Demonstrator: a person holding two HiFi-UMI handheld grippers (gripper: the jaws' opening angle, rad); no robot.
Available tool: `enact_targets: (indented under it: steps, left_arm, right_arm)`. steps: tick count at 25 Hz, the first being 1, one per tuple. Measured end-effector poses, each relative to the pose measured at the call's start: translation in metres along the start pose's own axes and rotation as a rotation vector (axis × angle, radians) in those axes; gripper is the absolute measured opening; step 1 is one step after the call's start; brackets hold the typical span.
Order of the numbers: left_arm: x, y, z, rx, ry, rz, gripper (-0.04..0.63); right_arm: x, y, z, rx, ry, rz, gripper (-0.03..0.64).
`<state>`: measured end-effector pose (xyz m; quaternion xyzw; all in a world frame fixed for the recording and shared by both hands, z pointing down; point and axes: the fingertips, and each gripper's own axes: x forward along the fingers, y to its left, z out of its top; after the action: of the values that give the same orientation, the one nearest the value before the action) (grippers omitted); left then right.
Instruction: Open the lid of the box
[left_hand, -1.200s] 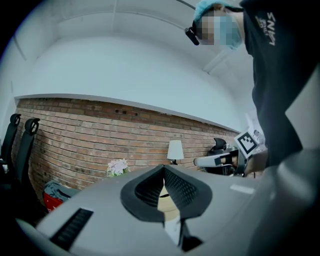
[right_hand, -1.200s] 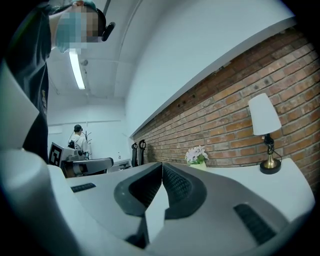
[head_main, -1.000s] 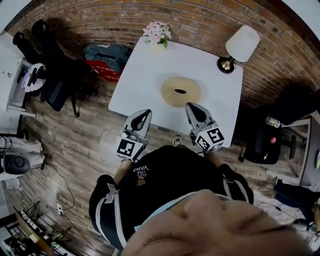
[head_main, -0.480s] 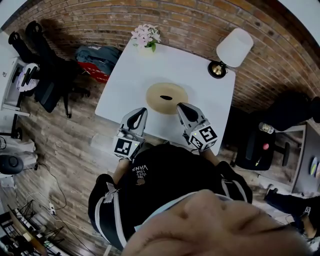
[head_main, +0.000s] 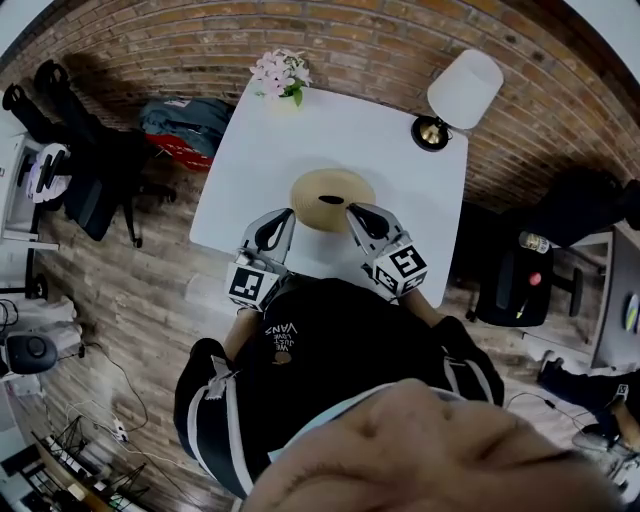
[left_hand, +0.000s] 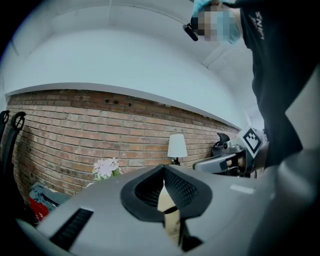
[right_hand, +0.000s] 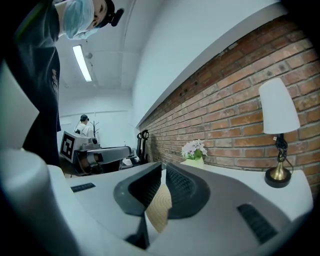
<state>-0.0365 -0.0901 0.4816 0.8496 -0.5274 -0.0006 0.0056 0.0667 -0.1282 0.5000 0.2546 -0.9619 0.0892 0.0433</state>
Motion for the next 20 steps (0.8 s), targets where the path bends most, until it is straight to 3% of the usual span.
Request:
enact_targets:
  steps: [12,15,20]
  left_arm:
    - [0.014,0.036,-0.018,-0.021,0.045,-0.156,0.012]
    - [0.012,0.042,-0.024,-0.024,0.059,-0.191,0.012]
    - [0.008,0.054,-0.034,-0.052,0.07,-0.209,0.012]
  right_arm:
    - [0.053,-0.002,-0.045,-0.08,0.172,-0.067,0.009]
    - [0.066,-0.004,-0.054,-0.105,0.225,-0.066,0.134]
    - [0.082,-0.004,-0.073,-0.136,0.341,0.003,0.216]
